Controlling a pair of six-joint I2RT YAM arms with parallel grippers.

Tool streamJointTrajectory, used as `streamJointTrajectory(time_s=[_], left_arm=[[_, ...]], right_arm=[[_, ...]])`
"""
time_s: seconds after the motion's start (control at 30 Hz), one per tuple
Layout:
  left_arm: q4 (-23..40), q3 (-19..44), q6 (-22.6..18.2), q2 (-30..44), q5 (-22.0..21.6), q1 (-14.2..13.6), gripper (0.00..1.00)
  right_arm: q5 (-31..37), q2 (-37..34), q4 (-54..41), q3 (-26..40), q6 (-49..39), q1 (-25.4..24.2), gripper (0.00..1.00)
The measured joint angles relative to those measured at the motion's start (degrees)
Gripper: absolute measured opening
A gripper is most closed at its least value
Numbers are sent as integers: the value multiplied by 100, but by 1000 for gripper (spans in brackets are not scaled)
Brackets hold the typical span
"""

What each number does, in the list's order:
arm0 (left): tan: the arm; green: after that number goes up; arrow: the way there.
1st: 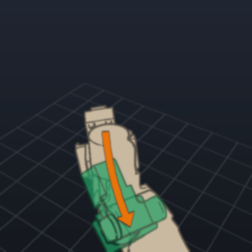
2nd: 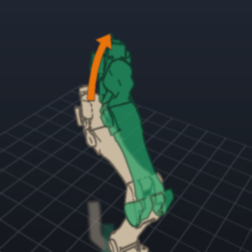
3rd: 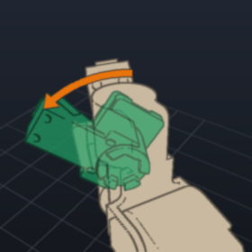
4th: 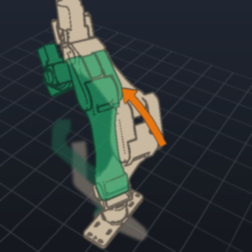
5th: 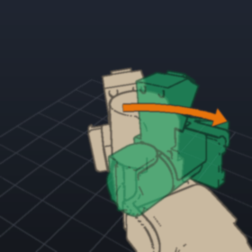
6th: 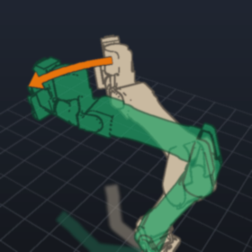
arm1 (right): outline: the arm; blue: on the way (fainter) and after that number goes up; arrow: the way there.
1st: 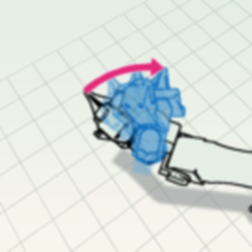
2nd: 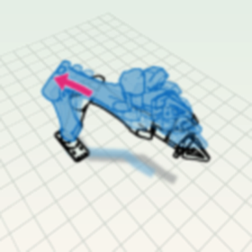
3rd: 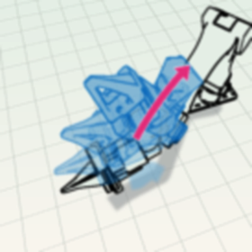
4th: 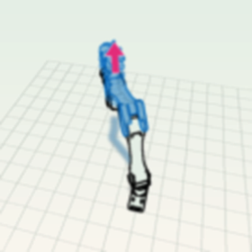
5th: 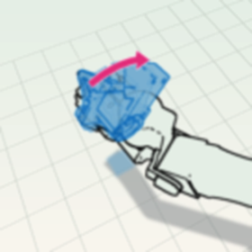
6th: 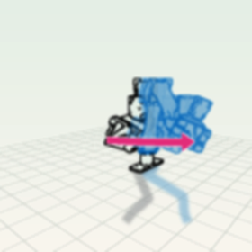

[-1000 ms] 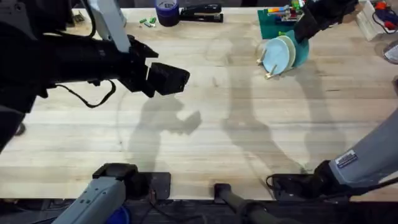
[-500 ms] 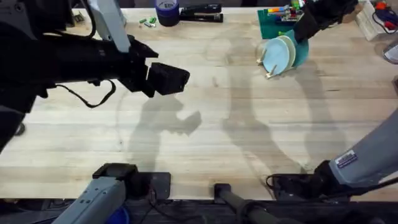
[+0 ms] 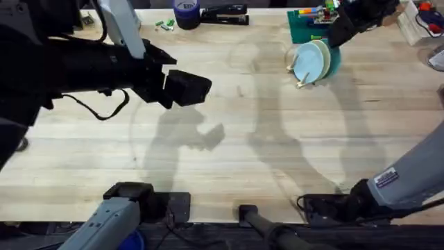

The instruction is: Pick up the plates from the table one by one and place each into a slot on the dish rack.

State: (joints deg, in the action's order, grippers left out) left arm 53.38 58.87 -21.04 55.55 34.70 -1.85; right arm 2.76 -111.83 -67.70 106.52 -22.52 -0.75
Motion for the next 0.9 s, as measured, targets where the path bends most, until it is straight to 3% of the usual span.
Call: streamJointTrajectory(time_s=[0.7,0.9], left_arm=[[1,0,0,0,0,0,993],[1,0,0,0,0,0,994]], right_arm=[[1,0,-7,0,28,11,135],[1,60,-48,24,91,11,328]])
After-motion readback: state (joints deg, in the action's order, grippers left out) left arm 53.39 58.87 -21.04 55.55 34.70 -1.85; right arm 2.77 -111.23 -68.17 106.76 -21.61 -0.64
